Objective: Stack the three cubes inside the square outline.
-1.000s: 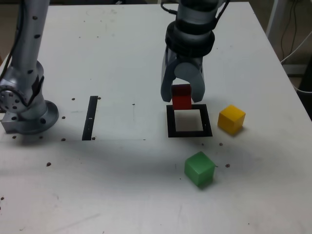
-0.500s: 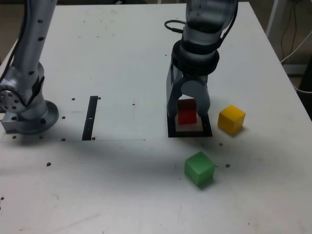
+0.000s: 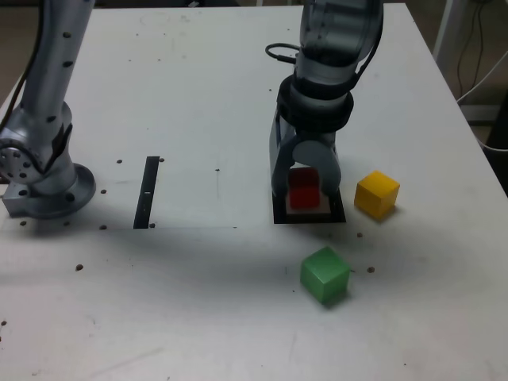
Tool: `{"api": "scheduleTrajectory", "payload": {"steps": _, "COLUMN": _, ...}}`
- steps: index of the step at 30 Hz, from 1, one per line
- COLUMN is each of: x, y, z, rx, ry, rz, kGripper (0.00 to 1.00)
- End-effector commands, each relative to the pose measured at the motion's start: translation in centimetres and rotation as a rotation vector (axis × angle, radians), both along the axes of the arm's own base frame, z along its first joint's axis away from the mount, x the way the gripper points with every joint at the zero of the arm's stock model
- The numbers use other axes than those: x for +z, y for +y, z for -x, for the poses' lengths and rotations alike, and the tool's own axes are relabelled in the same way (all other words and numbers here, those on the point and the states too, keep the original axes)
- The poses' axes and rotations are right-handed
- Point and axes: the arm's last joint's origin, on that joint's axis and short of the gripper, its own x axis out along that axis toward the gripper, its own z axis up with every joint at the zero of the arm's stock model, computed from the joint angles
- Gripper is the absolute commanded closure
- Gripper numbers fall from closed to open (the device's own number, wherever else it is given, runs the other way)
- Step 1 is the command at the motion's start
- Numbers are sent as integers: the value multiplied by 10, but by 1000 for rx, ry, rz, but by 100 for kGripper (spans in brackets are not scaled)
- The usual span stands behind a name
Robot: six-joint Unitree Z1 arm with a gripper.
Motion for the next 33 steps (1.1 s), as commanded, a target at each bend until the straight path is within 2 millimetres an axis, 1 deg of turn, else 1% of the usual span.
{"api": "scheduleTrajectory", "payload": {"steps": 1, "x": -4, "y": 0, "z": -1, "rx": -4, "ry": -1, "rz": 5, "kGripper": 17}}
{"api": "scheduleTrajectory", "payload": {"steps": 7, "x": -6, "y": 0, "z": 1, "rx": -6, "ry": 3, "rz": 6, "kGripper": 6}}
{"api": "scheduleTrajectory", "payload": {"steps": 16, "x": 2, "y": 1, "z": 8, "rx": -7, "ry": -11, "rz": 3, "kGripper": 1}}
{"api": "scheduleTrajectory", "payload": {"steps": 20, "x": 10, "y": 2, "z": 13, "rx": -9, "ry": -25, "rz": -7, "kGripper": 1}}
{"api": "scheduleTrajectory", "payload": {"steps": 33, "x": 49, "y": 5, "z": 30, "rx": -13, "ry": -67, "rz": -37, "kGripper": 0}}
